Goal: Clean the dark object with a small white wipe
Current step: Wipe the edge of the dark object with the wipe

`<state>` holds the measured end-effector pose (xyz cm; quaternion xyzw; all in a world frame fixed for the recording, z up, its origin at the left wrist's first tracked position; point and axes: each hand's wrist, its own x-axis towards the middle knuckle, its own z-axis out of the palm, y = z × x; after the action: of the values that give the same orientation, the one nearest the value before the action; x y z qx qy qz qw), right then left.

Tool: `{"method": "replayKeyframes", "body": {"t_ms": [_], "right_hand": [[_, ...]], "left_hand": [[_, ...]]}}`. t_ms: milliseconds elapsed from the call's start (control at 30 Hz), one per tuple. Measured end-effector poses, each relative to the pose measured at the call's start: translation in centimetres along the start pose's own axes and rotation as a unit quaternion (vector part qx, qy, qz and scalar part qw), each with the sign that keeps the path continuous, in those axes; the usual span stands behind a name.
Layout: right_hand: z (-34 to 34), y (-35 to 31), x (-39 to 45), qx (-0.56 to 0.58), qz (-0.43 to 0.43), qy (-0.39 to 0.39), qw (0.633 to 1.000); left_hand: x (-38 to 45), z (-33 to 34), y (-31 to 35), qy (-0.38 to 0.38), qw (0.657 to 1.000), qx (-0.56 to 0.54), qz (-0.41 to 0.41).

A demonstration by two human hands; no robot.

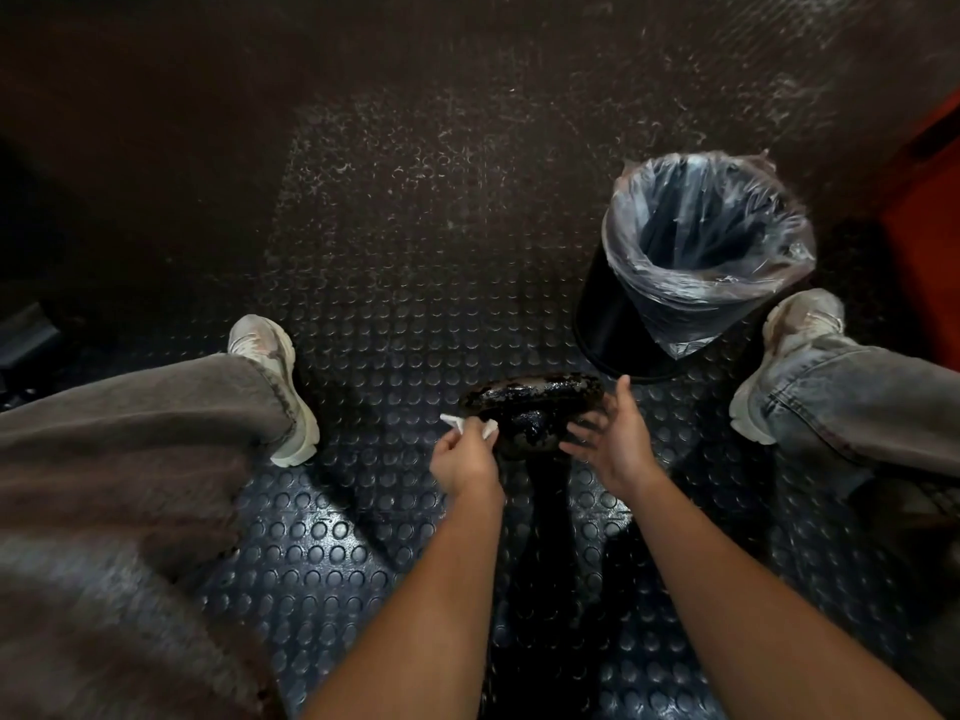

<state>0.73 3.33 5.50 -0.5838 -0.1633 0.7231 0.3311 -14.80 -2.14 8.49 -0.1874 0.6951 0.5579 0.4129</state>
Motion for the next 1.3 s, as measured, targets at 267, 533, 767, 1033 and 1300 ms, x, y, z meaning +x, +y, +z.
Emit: {"method": "replayKeyframes", "body": {"t_ms": [267,533,767,1033,1300], "right_hand": [[0.2,0.1,-0.1,-0.013,-0.004,-0.008,1.0],[0.0,0.1,-0.1,-0.017,-0.008,-0.01,1.0],[0.3,0.2,-0.1,-0.015,-0.01,-0.001,1.0],[0.1,0.0,-0.5,-0.03,-0.012,-0.009,0.999],[0.3,-0.1,-0.5,-0.019,-0.013,-0.006,1.0]], "left_hand": [[-0.9,1.2,-1.2,0.002,0.983,0.168,0.079],[1.0,-0.1,-0.1,0.017,0.996,0.048,-0.076],[-1.9,0.9,-1.3,-0.009,0.971,0.18,0.158],[0.2,-0.1,-1.1,0.023,0.991,0.133,-0.012],[-1.3,0.8,-1.0,0.018,0.985,0.081,0.15]]}}
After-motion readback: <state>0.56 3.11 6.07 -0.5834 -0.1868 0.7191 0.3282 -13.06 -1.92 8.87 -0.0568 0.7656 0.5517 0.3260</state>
